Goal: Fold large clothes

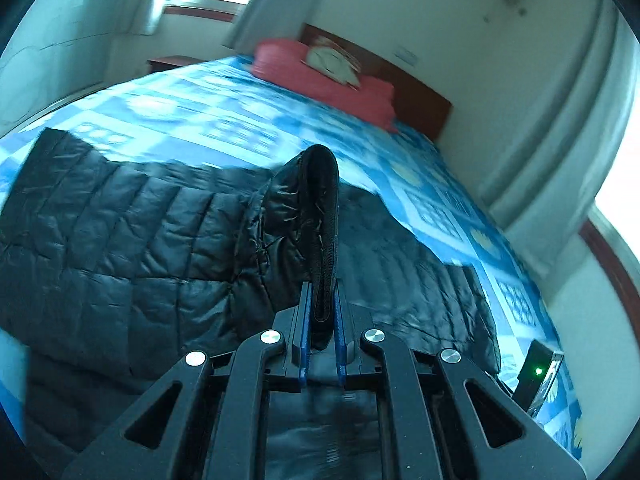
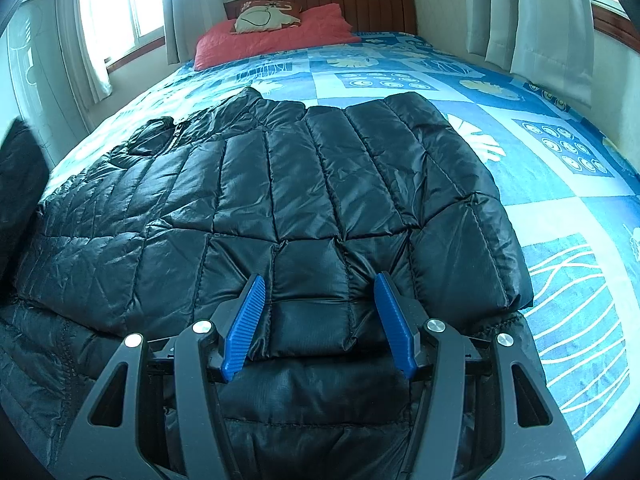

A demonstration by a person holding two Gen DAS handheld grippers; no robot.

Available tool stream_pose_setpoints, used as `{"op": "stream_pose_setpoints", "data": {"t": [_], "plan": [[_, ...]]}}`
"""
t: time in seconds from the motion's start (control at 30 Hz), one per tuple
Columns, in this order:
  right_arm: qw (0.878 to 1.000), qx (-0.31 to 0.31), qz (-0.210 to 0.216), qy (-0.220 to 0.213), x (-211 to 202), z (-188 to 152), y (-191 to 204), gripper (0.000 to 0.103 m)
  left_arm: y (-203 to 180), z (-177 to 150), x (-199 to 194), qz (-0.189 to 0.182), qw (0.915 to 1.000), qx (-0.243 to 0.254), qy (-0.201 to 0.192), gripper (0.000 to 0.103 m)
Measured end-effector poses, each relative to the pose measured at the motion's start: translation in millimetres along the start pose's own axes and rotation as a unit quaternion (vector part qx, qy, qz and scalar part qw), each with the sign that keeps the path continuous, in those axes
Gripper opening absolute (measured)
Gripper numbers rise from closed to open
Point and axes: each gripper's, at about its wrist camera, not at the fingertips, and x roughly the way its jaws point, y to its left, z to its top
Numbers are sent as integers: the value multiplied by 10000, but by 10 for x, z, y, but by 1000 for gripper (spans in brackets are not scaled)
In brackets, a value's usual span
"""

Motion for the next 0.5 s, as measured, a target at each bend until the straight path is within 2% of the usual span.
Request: {"op": "stream_pose_setpoints", "data": {"t": [0.17,0.37,0.5], "plan": [[10000,63,69,-27,-1,-9,-31,57,-359,-195,418,-69,9987,290,425,10],[9999,70,75,-33,-10,-13,-20,57,-483,-412,672,36,9954,559,781,10],[10000,64,61,-33,-22,-23,3,58,-505,-473,777,81,9943,547,914,12]]}}
